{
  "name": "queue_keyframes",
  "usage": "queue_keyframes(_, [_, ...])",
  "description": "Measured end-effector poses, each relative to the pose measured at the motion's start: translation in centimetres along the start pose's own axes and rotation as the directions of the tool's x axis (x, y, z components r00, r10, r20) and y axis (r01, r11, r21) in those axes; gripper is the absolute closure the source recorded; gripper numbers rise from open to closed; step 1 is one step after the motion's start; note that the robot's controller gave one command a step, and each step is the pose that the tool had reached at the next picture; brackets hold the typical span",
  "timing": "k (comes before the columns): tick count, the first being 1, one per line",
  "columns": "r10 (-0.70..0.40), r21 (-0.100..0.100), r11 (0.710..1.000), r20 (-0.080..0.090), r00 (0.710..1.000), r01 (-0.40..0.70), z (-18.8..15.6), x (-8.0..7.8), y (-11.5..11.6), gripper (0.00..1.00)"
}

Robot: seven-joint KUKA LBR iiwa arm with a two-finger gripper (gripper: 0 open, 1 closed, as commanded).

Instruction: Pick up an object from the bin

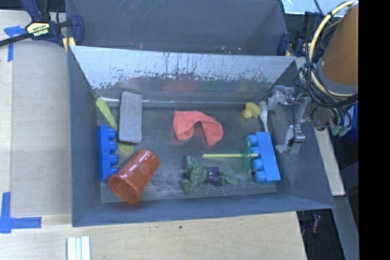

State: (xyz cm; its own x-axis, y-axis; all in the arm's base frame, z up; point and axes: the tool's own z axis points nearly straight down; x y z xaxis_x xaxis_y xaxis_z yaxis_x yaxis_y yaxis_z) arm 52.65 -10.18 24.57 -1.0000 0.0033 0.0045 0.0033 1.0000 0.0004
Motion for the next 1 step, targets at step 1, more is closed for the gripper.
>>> queue_keyframes(1, [-0.003,0.001,1.0,0.008,1.0,0.003,-0.43,-0.16,0.05,0.0])
